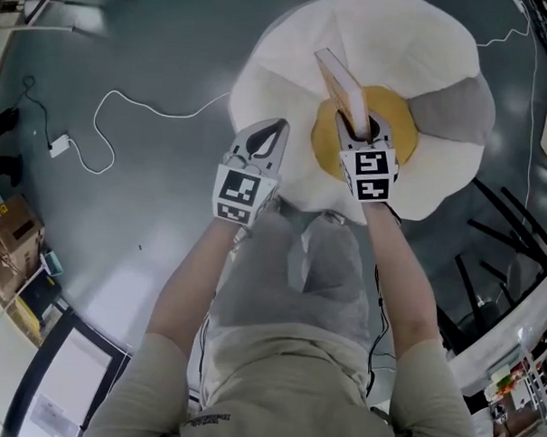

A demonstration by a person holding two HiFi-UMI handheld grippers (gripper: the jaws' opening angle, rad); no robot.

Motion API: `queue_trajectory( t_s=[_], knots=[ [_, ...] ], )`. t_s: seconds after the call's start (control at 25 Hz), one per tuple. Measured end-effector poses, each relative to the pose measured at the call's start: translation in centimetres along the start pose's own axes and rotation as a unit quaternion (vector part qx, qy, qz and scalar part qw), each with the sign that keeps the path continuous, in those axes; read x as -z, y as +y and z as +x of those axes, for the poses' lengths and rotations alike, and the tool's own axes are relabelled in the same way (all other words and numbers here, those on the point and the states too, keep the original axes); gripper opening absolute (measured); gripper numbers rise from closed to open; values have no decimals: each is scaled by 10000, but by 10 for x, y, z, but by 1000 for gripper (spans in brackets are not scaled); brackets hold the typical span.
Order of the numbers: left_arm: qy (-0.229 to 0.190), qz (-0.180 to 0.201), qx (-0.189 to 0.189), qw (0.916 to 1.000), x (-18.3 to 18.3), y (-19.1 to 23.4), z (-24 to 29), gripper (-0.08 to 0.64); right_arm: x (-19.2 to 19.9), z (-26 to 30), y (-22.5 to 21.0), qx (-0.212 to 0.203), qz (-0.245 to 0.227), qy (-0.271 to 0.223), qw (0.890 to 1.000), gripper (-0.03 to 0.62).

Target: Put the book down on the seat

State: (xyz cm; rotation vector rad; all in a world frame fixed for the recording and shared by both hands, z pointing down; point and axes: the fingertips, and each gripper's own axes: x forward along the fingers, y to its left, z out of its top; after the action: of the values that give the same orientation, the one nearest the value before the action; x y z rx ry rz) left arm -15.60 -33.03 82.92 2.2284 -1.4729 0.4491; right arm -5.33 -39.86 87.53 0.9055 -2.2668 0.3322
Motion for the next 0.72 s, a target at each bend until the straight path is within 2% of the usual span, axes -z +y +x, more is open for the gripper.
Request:
queue_trajectory(
  t_s=[0.2,0.52,0.72],
  knots=[
    [435,-567,-78,9974,76,23,32,10,61,51,14,-267,-100,463,9985,147],
    [948,-590,-46,9937,145,26,60,10,144,100,15,-583,-555,1138,9902,147],
    [1221,-773,-66,9895,175,19,60,10,156,114,24,-840,-636,1440,9840,152]
  ],
)
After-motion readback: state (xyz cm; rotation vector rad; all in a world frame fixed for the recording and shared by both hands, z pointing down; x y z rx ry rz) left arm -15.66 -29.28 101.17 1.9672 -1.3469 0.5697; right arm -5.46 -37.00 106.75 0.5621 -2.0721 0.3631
